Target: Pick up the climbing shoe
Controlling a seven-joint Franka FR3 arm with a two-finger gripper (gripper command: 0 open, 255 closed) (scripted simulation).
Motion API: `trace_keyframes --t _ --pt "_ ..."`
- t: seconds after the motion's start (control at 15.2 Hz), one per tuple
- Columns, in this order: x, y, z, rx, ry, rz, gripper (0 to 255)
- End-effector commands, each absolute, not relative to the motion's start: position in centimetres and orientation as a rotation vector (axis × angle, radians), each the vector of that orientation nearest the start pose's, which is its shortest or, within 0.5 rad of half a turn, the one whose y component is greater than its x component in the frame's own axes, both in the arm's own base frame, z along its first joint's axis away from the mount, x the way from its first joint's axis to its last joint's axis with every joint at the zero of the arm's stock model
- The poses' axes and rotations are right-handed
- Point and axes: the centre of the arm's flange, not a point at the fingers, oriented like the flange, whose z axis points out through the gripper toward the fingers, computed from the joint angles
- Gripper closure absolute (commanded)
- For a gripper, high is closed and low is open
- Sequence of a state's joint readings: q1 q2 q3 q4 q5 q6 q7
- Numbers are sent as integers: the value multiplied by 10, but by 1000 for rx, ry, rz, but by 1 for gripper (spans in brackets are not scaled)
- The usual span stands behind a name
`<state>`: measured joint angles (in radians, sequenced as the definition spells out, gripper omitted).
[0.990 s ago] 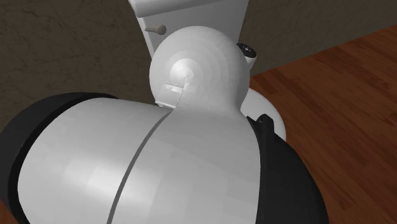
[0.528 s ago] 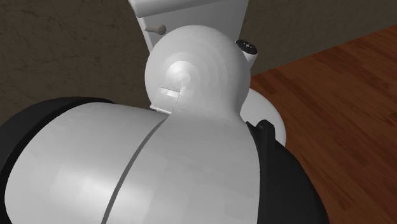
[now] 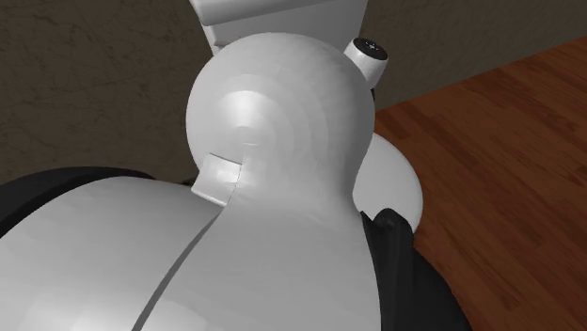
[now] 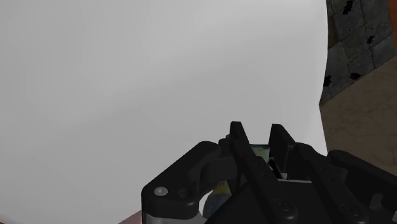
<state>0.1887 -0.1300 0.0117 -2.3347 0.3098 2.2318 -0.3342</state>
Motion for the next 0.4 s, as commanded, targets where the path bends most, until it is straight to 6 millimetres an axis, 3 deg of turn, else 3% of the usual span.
trace_keyframes --t 0.0,0.33 --pt "480 107 405 -2855 -500 -64 255" --pt "480 107 421 -2855 -500 -64 255"
